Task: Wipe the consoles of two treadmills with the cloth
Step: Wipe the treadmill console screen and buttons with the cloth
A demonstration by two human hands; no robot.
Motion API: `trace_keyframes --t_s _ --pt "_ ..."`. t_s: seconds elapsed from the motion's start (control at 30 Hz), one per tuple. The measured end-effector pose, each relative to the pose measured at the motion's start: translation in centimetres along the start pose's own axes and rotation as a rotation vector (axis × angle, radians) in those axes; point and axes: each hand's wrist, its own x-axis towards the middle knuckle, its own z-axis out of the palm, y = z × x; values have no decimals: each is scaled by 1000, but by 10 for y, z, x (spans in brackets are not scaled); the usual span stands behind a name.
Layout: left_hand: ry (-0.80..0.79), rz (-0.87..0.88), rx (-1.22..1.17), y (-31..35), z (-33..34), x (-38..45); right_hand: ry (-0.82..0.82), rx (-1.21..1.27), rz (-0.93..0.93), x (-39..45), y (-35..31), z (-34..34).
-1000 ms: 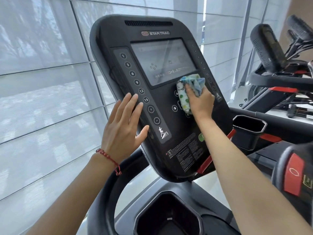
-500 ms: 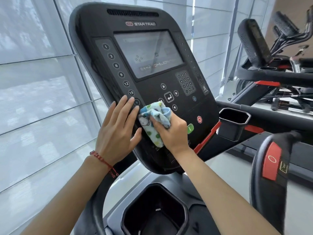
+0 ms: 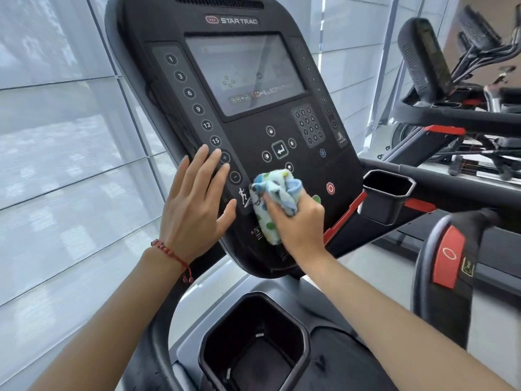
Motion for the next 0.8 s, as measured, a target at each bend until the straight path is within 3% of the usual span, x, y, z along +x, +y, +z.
trace_keyframes --t_s 0.23,0.5,0.8 --pt "17 20 16 2 6 4 4 -32 -47 -14 3 -1" --pt "42 75 22 -11 7 8 179 -166 468 43 72 -30" --pt "41 114 11 -16 8 12 255 -155 741 102 104 -41"
